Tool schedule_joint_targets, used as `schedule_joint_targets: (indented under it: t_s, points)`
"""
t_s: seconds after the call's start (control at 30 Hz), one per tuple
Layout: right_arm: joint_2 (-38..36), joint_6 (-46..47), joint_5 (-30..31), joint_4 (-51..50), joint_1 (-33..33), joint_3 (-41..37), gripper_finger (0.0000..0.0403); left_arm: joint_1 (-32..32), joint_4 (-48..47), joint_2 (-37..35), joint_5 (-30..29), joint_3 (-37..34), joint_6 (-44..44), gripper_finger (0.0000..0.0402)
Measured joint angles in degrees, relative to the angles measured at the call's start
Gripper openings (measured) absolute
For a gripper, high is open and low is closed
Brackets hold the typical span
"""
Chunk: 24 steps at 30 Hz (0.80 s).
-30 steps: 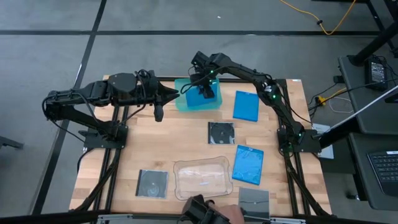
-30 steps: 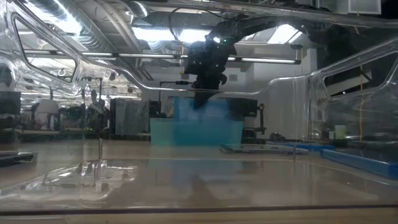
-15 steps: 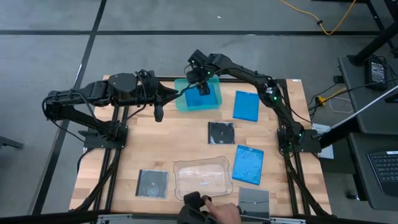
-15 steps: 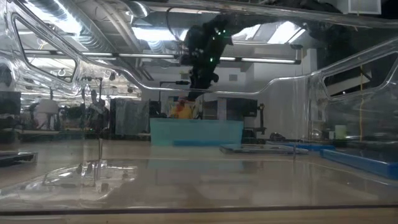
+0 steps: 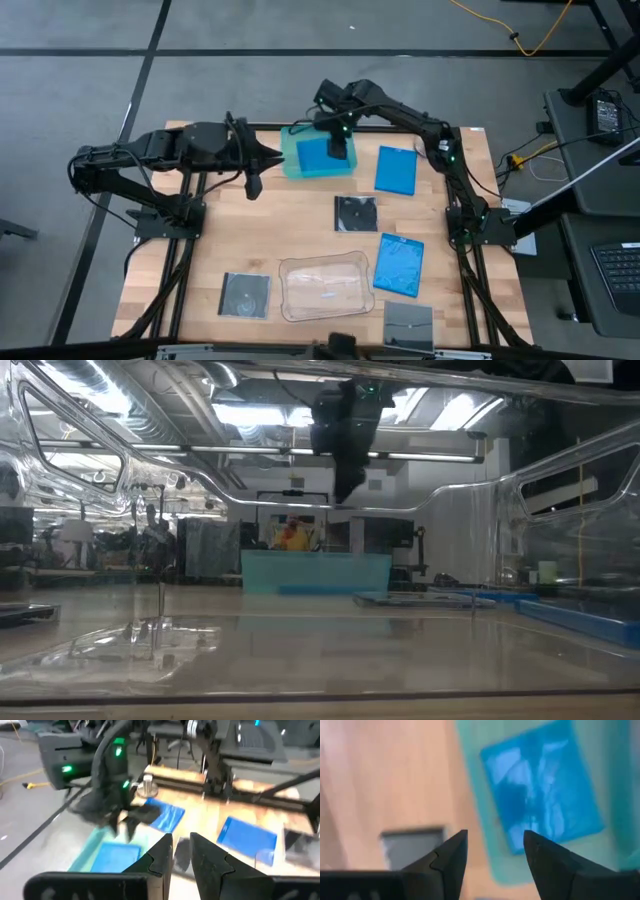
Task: Pick & place jewel cases by type
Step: Put the top black CD case into the transparent bin
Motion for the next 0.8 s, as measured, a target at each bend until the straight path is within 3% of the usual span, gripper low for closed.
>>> schedule_joint_targets:
  t_s: [0.3, 0.43, 0.53, 0.8]
  points:
    - [-0.26, 10.39, 0.04, -5.54, 5.86, -1.78, 0.0196, 0.02, -9.05, 0.01, -4.72, 0.00, -1.28, 0.0061]
    - [-2.19, 14.75, 4.16, -5.79, 8.19, -6.64, 0.0193, 0.01, -13.50, 0.02, -5.28, 0.00, -2.71, 0.0061]
    - [-7.67, 18.05, 5.80, -1.66, 9.57, -15.00, 0.0182, 0.02, -16.60, 0.02, -5.87, 0.00, -4.34, 0.0061]
    - [-33.11, 34.04, 6.00, 19.98, 12.72, -50.35, 0.0145, 0.44, -17.62, 0.02, -7.90, 0.00, -4.68, 0.0061]
